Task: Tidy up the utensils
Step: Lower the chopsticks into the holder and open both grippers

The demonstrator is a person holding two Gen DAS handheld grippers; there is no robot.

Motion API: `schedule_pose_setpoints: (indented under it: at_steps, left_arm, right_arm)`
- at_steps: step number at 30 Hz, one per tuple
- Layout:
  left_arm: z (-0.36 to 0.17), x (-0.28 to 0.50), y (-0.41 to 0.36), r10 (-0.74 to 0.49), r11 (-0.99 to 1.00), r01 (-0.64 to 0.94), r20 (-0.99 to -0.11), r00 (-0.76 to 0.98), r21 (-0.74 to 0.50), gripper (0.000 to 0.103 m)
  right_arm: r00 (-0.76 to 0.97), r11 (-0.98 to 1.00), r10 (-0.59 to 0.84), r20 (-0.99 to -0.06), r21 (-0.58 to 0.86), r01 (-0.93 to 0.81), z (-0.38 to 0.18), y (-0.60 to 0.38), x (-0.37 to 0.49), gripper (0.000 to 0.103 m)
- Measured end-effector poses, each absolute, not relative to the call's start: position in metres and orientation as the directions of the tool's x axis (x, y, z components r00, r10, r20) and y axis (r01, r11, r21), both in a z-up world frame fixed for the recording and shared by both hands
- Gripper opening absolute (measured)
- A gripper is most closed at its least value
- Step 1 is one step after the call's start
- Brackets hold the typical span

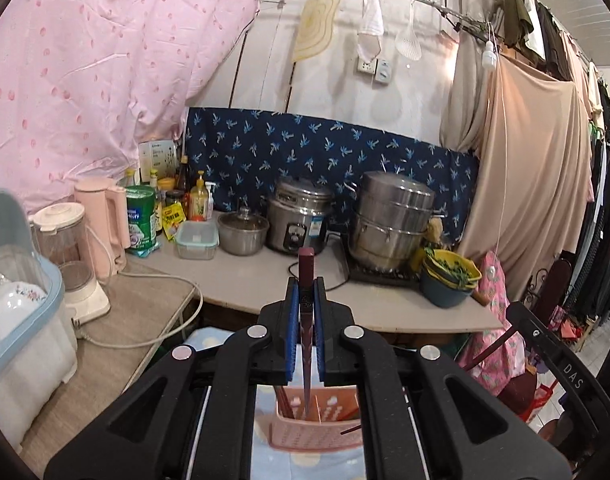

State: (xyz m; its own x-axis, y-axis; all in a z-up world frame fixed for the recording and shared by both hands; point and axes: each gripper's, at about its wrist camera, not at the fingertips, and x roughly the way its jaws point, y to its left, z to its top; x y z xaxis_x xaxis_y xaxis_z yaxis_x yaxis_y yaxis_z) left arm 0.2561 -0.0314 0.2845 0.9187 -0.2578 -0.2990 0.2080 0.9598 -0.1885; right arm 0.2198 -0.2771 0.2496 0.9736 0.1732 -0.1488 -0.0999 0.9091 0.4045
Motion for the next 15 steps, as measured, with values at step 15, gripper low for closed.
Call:
schedule_pose_setpoints:
  at_steps: [15]
  left_arm:
    - [0.223,0.319,-0.048,-0.239,0.966,0.173,-0.409,0.881,-0.194,0.007]
  right_arm:
    - [0.95,0.93,0.141,-0.28,0.366,-0.03,0.196,-0.277,0.29,0.007]
